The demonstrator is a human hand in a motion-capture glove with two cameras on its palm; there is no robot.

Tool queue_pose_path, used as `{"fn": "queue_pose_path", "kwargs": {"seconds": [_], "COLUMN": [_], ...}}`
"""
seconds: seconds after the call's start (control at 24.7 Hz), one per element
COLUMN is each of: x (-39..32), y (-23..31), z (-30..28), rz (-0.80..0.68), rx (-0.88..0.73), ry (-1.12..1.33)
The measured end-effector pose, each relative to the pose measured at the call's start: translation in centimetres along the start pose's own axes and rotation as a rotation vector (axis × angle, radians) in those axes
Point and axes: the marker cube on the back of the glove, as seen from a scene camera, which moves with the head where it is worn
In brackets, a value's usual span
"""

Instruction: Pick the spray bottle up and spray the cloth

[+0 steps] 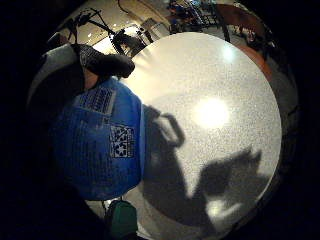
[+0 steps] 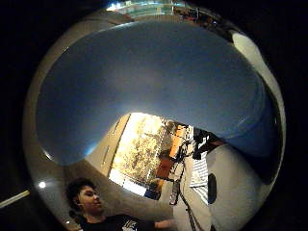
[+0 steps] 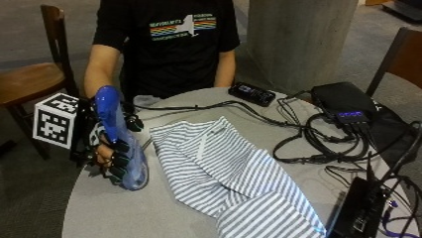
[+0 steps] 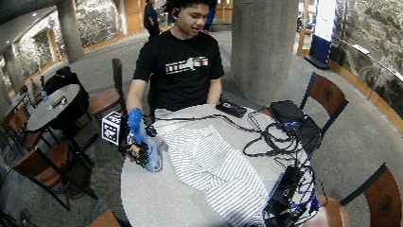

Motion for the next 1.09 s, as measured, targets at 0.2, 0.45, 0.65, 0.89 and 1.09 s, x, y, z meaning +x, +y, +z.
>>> {"fn": "queue_pose_path", "kwargs": {"seconds": [0.2, 0.45, 0.65, 0.89, 1.09], "x": [0.2, -0.2, -0.9, -2.0, -4.3], "y": [0.1, 0.7, 3.2, 10.3, 15.4], "z": [0.2, -0.3, -2.7, -5.8, -4.6], "rz": [-0.002, -0.019, -0.117, -0.329, -0.554], "rx": [-0.003, 0.008, 0.051, 0.052, -0.045], "ry": [0.003, 0.012, 0.092, 0.232, 0.300]}}
